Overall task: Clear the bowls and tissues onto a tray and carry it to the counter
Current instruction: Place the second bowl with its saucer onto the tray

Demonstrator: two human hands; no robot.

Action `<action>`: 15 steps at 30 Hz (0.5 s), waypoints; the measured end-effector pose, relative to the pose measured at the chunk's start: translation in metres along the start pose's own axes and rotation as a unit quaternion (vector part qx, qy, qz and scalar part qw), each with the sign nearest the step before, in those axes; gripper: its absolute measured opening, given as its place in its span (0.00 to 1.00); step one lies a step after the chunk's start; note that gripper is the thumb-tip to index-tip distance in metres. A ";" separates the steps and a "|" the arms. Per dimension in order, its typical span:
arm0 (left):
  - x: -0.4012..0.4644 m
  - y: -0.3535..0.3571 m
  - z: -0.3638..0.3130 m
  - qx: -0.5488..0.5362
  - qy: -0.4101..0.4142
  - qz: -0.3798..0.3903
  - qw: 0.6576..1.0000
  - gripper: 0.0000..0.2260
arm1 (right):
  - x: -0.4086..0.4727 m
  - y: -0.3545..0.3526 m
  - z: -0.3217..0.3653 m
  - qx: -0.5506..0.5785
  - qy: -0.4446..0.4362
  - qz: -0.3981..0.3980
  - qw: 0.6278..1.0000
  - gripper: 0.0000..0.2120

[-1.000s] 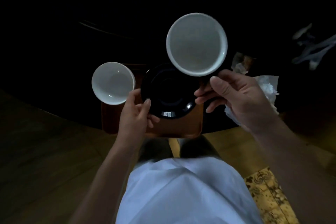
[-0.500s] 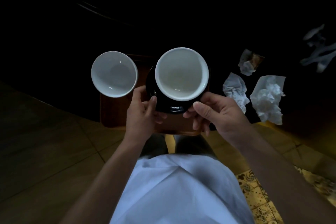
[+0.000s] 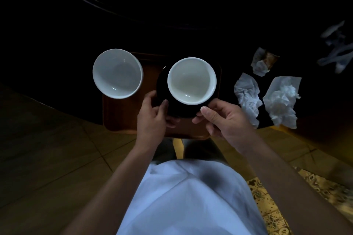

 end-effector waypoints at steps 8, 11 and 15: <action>0.000 -0.002 0.001 0.048 0.029 -0.035 0.998 0.13 | 0.004 0.003 -0.009 -0.035 0.009 0.007 0.999 0.14; -0.002 -0.002 -0.003 0.016 0.020 -0.022 0.999 0.13 | 0.004 0.006 -0.018 -0.042 0.021 0.015 0.999 0.07; -0.007 -0.003 -0.006 0.009 0.013 -0.012 1.000 0.14 | 0.005 0.008 -0.030 -0.051 0.018 0.014 0.998 0.03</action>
Point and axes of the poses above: each hand's wrist, its own x-axis towards the middle knuckle, its own y-axis out of the palm, z = x × y, the point moved 4 cm from there along x, towards the middle knuckle, and after that the axes turned 1 degree about -y, right-handed, at the moved point
